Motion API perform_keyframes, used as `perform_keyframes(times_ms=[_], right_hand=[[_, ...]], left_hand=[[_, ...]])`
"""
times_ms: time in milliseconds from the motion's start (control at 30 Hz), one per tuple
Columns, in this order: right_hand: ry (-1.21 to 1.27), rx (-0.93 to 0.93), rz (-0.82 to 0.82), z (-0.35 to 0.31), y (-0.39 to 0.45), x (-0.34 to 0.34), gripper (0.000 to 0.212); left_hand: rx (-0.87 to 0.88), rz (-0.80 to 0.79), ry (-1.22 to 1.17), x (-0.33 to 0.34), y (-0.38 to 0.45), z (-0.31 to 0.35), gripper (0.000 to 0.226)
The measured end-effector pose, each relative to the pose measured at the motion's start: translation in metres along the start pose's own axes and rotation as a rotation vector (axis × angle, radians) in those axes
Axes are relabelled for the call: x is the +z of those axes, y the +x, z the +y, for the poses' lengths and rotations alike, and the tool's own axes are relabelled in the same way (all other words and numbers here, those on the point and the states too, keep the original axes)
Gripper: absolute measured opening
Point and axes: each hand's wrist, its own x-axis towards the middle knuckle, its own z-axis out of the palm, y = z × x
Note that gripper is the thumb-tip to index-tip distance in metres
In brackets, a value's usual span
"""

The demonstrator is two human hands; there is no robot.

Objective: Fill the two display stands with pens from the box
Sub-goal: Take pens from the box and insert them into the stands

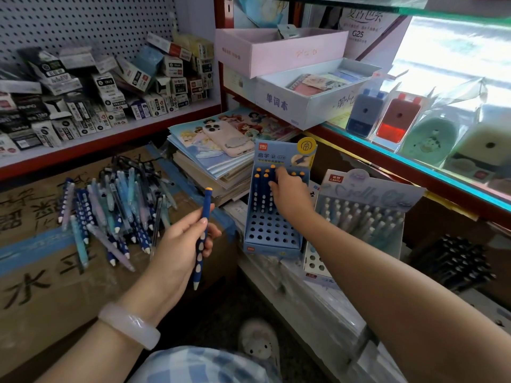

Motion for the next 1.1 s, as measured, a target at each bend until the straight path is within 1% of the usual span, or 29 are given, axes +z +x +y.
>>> perform_keyframes(times_ms=[167, 267, 367, 433, 467, 533, 600, 633, 700, 833, 900, 1000, 1100], right_hand=[[0.003, 0.059, 0.001, 0.006, -0.013, 0.011, 0.025], [0.026, 0.090, 0.008, 0.005, -0.011, 0.012, 0.023], [0.027, 0.116, -0.053, 0.007, -0.011, 0.012, 0.024], [0.039, 0.138, -0.092, 0.011, -0.015, 0.012, 0.025], [0.084, 0.139, -0.093, 0.011, -0.018, 0.009, 0.026], [0.338, 0.131, -0.114, 0.003, -0.029, 0.000, 0.027], [0.621, 0.065, -0.228, -0.017, -0.046, -0.013, 0.025], [0.700, 0.009, -0.297, -0.027, -0.054, -0.019, 0.025], [0.807, -0.063, -0.394, -0.039, -0.066, -0.025, 0.024], [0.939, -0.044, -0.467, -0.043, -0.077, -0.031, 0.022], [0.961, -0.040, -0.482, -0.044, -0.081, -0.032, 0.023], [0.837, -0.104, -0.473, -0.048, -0.084, -0.031, 0.017], [0.790, -0.094, -0.397, -0.051, -0.085, -0.031, 0.010]], left_hand=[[-0.008, -0.048, 0.056, -0.002, -0.005, -0.002, 0.029], [-0.011, -0.043, 0.071, -0.002, -0.005, -0.004, 0.030], [-0.022, -0.015, 0.093, -0.001, -0.003, -0.004, 0.030], [-0.012, -0.024, 0.110, -0.002, -0.004, -0.004, 0.025], [0.001, -0.033, 0.116, -0.002, -0.005, -0.004, 0.022], [0.027, -0.045, 0.132, -0.001, -0.007, -0.005, 0.017], [0.048, -0.059, 0.165, 0.003, -0.009, -0.005, 0.015], [0.055, -0.066, 0.193, 0.006, -0.010, -0.005, 0.016], [0.063, -0.060, 0.239, 0.012, -0.011, -0.005, 0.018], [0.092, -0.031, 0.261, 0.016, -0.013, 0.000, 0.017], [0.100, -0.013, 0.270, 0.014, -0.015, 0.000, 0.017], [0.101, 0.016, 0.299, 0.014, -0.018, -0.001, 0.017], [0.072, 0.009, 0.270, 0.019, -0.020, 0.000, 0.018]])
